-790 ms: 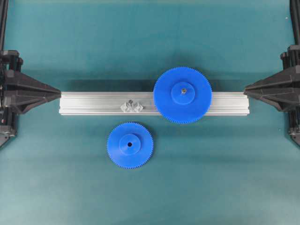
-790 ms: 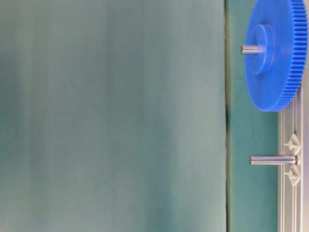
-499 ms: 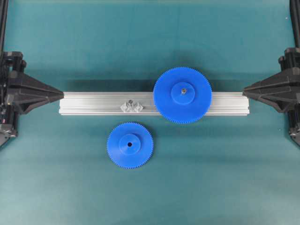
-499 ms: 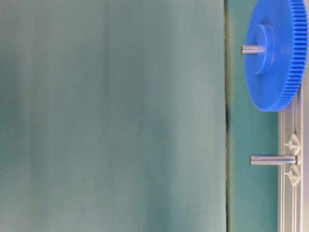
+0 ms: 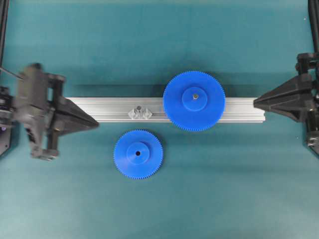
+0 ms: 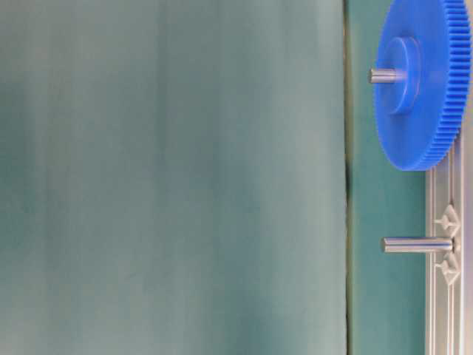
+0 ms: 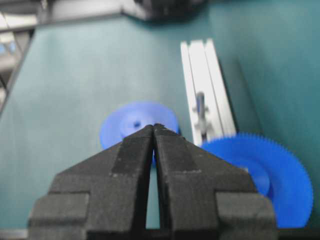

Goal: Insert the small gear onto the shaft.
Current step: 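Move the left gripper toward the small blue gear on the table, then position the open left gripper over the small blue gear's hub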

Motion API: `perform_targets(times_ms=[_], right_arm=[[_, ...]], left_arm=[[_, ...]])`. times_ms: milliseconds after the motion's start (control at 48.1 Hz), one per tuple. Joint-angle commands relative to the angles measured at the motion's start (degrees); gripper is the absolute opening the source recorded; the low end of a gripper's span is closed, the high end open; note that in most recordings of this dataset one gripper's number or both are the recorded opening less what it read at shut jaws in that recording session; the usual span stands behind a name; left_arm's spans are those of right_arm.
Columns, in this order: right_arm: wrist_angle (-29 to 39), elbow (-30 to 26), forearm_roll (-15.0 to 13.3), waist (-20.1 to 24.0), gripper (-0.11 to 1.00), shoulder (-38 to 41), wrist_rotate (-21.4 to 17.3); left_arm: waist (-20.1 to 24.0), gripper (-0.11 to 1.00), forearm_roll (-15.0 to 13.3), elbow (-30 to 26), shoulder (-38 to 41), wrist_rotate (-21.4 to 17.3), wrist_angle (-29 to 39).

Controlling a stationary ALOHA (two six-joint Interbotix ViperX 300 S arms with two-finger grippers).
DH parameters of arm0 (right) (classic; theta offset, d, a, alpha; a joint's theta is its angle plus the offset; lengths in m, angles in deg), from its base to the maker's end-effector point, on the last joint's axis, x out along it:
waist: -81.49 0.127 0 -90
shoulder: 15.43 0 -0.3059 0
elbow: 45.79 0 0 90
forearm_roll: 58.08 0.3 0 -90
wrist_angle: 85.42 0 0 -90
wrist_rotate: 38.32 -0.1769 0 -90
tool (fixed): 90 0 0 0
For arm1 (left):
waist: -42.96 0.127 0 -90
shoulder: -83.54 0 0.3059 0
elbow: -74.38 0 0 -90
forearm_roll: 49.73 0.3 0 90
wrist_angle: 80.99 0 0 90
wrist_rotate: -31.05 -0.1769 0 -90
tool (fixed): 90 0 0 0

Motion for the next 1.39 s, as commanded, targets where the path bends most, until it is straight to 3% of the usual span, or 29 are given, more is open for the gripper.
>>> perform_targets(times_ms=[0,250,354,457,645,728,1372], right_arm=[[2.29,-2.46,0.26,0.18,0.11,1.76,-0.44],[7.91,-4.66,0.18,0.18,0.11,5.71,-0.35],[7.73,-4.39,0.0,0.18,0.11,6.15,-0.35],[7.21,-4.13,0.0,0.09,0.11,6.15,-0.35],[7.21,-3.52,0.0,-0.18,0.11,5.8,-0.35],[7.29,-3.25,0.0,-0.18,0.11,5.54,-0.35],[7.47,-1.14,0.18,-0.18,0.11,1.05,-1.23]], left_arm=[[-0.35,0.01,0.18,-3.6,3.69,0.09,0.0],[-2.29,0.01,0.18,-8.0,11.25,0.09,2.29],[-3.25,0.08,0.18,-9.76,14.5,0.0,3.87],[-3.69,0.27,0.18,-11.69,18.02,0.26,4.04],[-4.48,0.8,0.09,-14.41,23.12,0.09,4.31],[-5.1,0.92,0.18,-15.56,25.14,-0.35,3.96],[-5.1,0.93,0.18,-19.69,35.68,-0.79,5.71]])
